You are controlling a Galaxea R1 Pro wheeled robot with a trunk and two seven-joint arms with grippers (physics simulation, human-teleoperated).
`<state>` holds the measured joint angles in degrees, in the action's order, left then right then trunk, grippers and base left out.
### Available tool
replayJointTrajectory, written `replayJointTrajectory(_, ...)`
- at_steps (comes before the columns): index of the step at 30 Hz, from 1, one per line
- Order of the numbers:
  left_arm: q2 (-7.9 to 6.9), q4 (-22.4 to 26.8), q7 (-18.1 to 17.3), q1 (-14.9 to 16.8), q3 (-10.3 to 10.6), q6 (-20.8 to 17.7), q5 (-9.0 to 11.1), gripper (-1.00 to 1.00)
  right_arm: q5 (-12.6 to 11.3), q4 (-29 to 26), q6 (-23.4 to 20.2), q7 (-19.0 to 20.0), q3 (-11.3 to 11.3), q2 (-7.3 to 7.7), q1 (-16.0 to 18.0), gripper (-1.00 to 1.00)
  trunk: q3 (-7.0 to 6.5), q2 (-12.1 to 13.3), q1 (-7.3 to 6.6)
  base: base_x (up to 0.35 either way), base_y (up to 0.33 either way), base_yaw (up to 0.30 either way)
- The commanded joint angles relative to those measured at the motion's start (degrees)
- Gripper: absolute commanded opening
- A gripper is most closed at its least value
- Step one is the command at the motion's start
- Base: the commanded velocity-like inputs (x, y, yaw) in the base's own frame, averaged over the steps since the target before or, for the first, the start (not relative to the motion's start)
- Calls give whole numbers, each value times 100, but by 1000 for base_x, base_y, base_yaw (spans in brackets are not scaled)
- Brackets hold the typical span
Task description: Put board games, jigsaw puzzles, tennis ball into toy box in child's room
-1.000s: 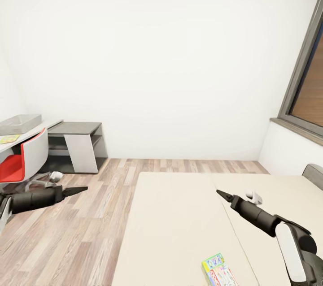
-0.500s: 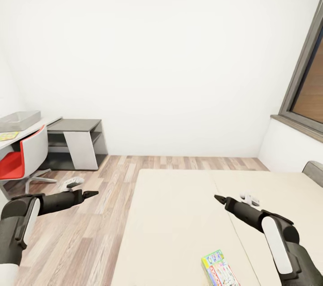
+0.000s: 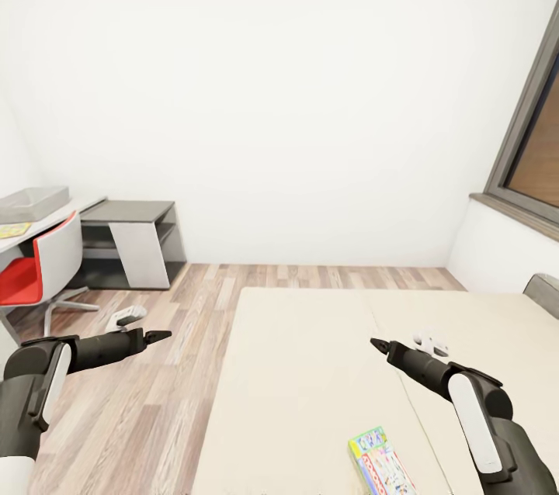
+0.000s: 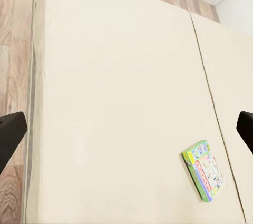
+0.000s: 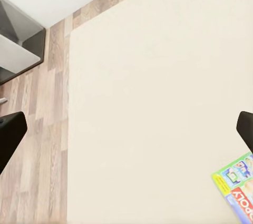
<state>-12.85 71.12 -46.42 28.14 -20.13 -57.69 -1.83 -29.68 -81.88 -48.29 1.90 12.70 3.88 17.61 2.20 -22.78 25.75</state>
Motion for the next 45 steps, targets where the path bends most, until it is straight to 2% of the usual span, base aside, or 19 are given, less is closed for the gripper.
replayJointTrajectory(1, 0, 4, -34, 7, -8, -39, -19, 100, 8, -4, -32, 20, 7, -1, 6, 100, 20, -14, 4, 0, 0, 0)
replayJointTrajectory(20, 14, 8, -101, 7, -19, -31, -1, 100, 15, -12, -14, 12, -7, -9, 5, 100, 31, -14, 4, 0, -2, 0)
replayJointTrajectory(30, 22, 8, -114, 7, -10, -31, 0, 100, 15, 16, -9, 4, -94, -7, 5, 100, 31, -14, 4, 0, -219, 0)
replayJointTrajectory(45, 27, 8, -115, 7, -9, -31, 6, 100, -2, 16, -22, 5, -95, -2, 5, 100, 31, -14, 4, 0, -24, 0)
